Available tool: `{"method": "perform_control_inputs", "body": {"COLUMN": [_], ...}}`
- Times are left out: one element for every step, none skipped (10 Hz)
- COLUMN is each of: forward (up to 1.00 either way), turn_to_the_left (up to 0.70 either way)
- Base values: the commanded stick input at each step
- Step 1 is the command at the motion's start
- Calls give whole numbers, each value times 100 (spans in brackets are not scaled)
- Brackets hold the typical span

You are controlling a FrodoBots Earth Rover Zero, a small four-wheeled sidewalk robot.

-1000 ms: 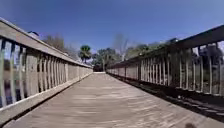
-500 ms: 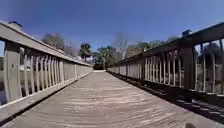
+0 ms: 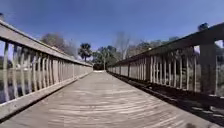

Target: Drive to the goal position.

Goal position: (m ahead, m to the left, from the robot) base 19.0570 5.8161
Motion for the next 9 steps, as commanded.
{"method": "perform_control_inputs", "body": {"forward": [70,70,70,70,70,70,70,70,70], "turn_to_the_left": [0,0,0,0,0,0,0,0,0]}}
